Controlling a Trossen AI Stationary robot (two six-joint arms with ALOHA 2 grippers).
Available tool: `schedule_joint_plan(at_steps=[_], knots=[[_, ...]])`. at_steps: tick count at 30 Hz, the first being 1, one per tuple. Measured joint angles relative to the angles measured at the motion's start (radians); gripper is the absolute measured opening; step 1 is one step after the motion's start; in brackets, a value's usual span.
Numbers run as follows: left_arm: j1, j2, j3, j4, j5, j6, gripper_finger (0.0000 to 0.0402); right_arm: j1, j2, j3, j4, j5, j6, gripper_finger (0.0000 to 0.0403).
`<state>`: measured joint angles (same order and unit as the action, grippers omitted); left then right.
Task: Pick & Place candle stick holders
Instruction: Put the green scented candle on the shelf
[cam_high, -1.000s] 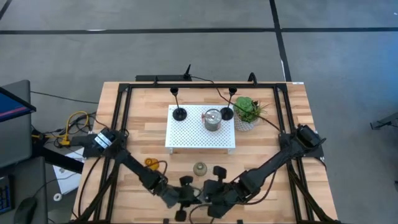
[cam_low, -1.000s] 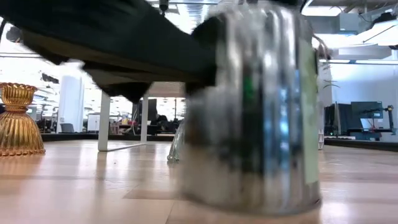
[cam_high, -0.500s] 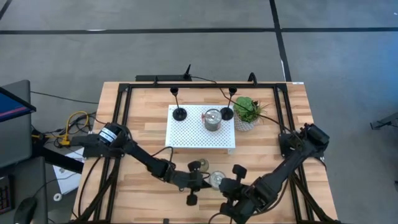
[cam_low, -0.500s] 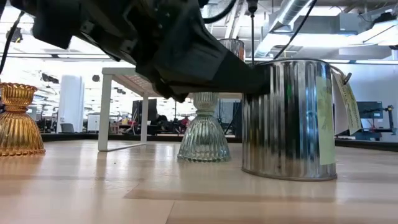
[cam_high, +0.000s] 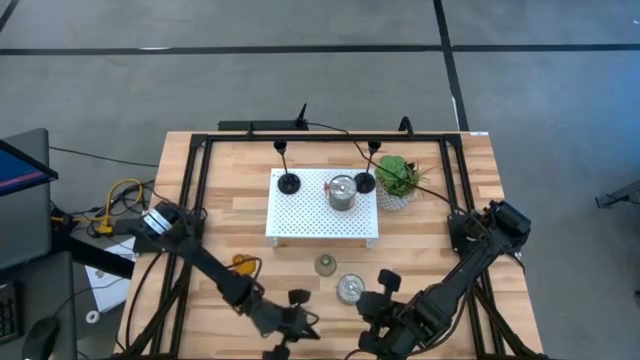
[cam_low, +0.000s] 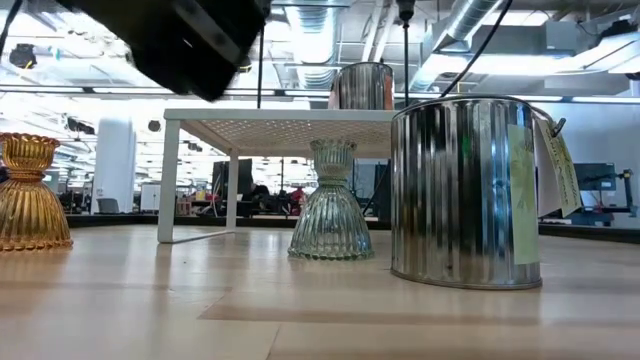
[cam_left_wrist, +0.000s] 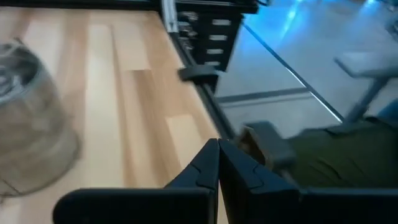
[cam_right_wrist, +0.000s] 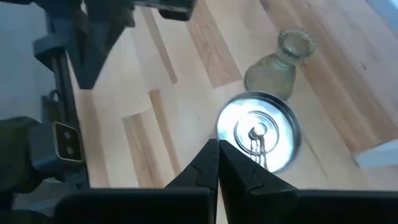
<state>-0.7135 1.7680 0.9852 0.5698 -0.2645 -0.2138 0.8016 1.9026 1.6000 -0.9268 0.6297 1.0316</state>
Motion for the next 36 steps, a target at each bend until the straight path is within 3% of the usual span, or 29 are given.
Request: schedule_joint_plan(at_steps=[5,13,18,26,36], knots=[[-0.055,-0.057,0.000,-0.151,-0.061,-0.001,0.0005,-0.003,0.000,-0.016,0.041,-0.003,-0.064,0.0000],[-0.146,-0.133,0.000,-0.328,-0.069,0.020,0.0005,-0.027,0.000,-0.017,0.048,-0.030,-0.108,0.0000],[-0.195,-0.159,0.000,-0.416,-0.178,0.047,0.0005,-0.056,0.042,-0.018,0.045,-0.070,-0.151,0.0000],[-0.220,-0.160,-0.005,-0.449,-0.251,0.108,0.0005,-0.073,0.094,-0.018,0.048,-0.090,-0.149,0.0000],[-0.177,-0.160,-0.122,-0.330,-0.259,-0.029,0.0005,-0.051,0.094,-0.018,0.049,-0.090,-0.165,0.0001]])
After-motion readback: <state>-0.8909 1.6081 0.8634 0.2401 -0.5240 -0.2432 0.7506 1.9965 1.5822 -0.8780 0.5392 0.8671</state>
